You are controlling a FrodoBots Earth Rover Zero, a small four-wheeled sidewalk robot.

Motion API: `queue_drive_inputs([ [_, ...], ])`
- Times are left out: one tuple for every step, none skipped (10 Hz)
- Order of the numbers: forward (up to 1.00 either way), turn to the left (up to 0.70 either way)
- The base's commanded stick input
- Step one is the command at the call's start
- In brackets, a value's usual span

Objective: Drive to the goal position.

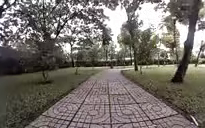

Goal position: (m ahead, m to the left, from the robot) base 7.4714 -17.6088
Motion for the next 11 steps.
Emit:
queue_drive_inputs([
  [1.00,0.00],
  [1.00,0.00],
  [0.00,0.00],
  [0.00,0.00],
  [0.00,0.00],
  [0.00,0.00],
  [0.00,0.00],
  [0.00,0.00],
  [0.00,0.00],
  [0.00,0.00],
  [0.00,0.00],
])
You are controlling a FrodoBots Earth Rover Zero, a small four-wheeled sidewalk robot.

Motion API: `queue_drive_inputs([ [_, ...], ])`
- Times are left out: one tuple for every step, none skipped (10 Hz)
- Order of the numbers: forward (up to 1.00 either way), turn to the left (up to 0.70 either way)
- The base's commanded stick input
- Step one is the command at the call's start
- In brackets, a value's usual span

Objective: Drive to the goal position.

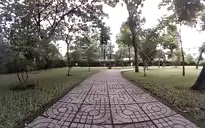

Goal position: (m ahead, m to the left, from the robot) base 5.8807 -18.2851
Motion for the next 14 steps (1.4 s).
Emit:
queue_drive_inputs([
  [1.00,0.00],
  [1.00,0.00],
  [1.00,0.00],
  [1.00,0.00],
  [1.00,0.00],
  [1.00,0.00],
  [1.00,0.00],
  [1.00,0.00],
  [1.00,0.00],
  [1.00,0.00],
  [1.00,0.00],
  [1.00,0.00],
  [1.00,0.00],
  [1.00,0.00],
])
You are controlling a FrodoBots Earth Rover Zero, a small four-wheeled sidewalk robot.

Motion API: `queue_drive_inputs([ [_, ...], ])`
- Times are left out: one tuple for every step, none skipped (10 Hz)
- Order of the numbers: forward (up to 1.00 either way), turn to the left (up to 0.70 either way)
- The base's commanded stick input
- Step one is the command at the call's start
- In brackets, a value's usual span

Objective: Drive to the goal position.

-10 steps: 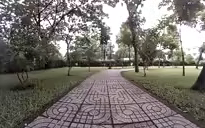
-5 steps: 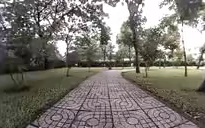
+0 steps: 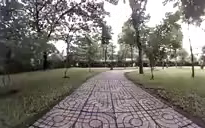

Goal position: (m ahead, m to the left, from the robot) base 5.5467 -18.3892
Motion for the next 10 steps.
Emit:
queue_drive_inputs([
  [1.00,0.00],
  [1.00,0.00],
  [1.00,0.00],
  [1.00,0.00],
  [1.00,0.00],
  [1.00,-0.23],
  [1.00,-0.27],
  [1.00,-0.23],
  [1.00,-0.01],
  [1.00,0.00],
])
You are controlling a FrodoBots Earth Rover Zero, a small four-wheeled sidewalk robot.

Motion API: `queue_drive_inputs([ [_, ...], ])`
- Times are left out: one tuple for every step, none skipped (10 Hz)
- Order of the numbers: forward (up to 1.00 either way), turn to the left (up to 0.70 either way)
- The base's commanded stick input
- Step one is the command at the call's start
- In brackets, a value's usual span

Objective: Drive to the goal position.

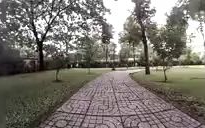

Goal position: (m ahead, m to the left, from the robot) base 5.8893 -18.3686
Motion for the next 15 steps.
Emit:
queue_drive_inputs([
  [1.00,0.00],
  [1.00,0.00],
  [1.00,0.00],
  [1.00,0.00],
  [1.00,0.00],
  [1.00,0.00],
  [1.00,0.00],
  [1.00,0.00],
  [1.00,0.00],
  [1.00,0.00],
  [1.00,0.00],
  [1.00,0.00],
  [1.00,0.00],
  [1.00,0.00],
  [1.00,0.00],
])
